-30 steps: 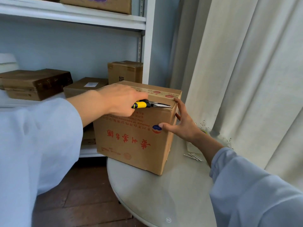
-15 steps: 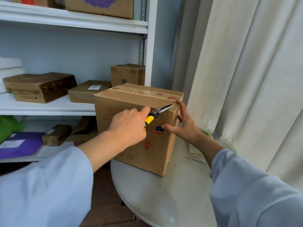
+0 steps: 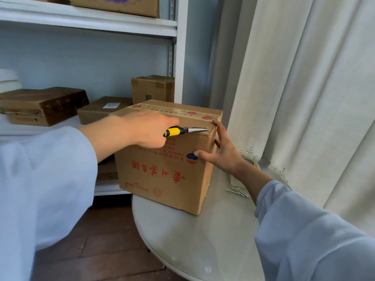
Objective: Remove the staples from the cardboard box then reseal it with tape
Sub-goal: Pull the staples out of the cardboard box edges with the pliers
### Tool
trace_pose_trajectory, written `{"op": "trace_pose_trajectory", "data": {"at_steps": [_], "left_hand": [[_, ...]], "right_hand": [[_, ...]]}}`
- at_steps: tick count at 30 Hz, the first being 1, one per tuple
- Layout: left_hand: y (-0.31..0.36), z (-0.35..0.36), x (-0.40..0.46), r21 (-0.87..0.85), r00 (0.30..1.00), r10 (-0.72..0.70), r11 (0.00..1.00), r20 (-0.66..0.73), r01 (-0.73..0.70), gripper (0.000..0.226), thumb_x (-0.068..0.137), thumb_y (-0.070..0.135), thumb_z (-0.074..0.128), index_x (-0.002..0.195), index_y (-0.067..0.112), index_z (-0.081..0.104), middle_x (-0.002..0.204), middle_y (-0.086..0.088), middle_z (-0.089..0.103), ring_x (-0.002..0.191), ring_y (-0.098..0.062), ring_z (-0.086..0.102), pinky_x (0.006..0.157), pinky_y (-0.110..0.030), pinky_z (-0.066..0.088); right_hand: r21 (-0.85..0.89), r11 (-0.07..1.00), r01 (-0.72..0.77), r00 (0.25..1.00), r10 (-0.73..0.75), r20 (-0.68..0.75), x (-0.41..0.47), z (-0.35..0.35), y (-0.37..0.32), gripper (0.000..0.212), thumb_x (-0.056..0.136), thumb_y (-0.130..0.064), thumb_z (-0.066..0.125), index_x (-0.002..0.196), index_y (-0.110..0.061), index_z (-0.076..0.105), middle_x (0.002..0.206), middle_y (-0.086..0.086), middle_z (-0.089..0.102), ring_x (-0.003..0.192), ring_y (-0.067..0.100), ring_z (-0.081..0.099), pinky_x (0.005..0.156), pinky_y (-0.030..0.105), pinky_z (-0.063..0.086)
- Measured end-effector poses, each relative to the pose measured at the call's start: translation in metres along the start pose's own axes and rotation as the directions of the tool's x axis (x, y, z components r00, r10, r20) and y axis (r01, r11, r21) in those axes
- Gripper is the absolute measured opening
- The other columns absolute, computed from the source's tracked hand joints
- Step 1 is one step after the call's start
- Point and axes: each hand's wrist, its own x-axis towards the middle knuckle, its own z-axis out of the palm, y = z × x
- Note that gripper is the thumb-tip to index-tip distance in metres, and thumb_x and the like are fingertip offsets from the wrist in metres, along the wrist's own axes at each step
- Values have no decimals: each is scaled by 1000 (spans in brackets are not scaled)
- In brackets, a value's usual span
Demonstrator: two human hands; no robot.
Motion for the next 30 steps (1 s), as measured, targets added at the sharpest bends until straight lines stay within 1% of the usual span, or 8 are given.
{"op": "trace_pose_trajectory", "data": {"at_steps": [3,5,7,12,16,20,24,30], "left_hand": [[15,19,-9,-87,989,-96,992,-113,86,30,87,11,49,111,28,42,71,0,47,62,-16,47,50,-25,37],[29,36,-15,-136,967,-160,982,-199,134,31,86,12,51,114,23,43,70,-1,48,67,-23,53,55,-29,44],[39,46,-18,-146,950,-191,976,-245,159,30,86,13,51,114,20,41,67,0,44,68,-27,51,56,-31,41],[32,39,-15,-113,971,-171,982,-167,154,31,87,14,49,116,20,40,67,1,40,69,-27,49,52,-29,37],[20,20,-10,-42,989,-108,994,-100,104,29,86,14,50,112,22,38,74,-1,47,62,-17,46,49,-27,35],[20,10,-2,-25,997,-68,997,-41,67,28,87,12,48,109,24,35,74,-2,46,62,-15,44,49,-27,35],[26,11,10,-110,996,-88,990,15,89,32,86,10,48,115,21,41,75,-3,45,62,-17,45,52,-27,37],[54,33,7,-186,968,-183,971,-171,151,32,87,15,49,118,17,41,77,-2,45,76,-25,46,59,-32,37]], "right_hand": [[-2,1000,-7,1000,7,-10,1,-1,0,102,76,-28,79,148,-36,8,147,-1,36,122,11,42,109,38,36],[-16,1000,-7,1000,6,-22,1,0,-1,102,76,-27,80,148,-36,8,147,0,37,126,16,43,110,37,36],[-47,999,1,1000,-2,-29,0,1,-1,103,77,-26,79,149,-36,6,148,1,37,131,20,42,113,37,35],[-167,986,-26,997,13,-78,-5,10,-7,107,79,-34,76,152,-31,-2,155,1,29,140,23,34,113,43,33],[-203,978,-47,994,26,-104,-3,7,-10,103,79,-42,74,152,-31,2,152,3,37,135,28,41,111,46,37],[-157,986,-64,996,55,-63,2,-3,-5,101,80,-36,74,152,-31,5,148,3,41,135,29,41,110,49,37],[-89,994,-66,997,62,-42,8,-10,1,101,78,-31,77,152,-31,9,147,2,42,136,26,40,110,49,38],[-68,996,-63,998,62,-26,14,-15,10,94,83,-26,72,152,-30,8,149,2,37,137,24,36,108,37,37]]}}
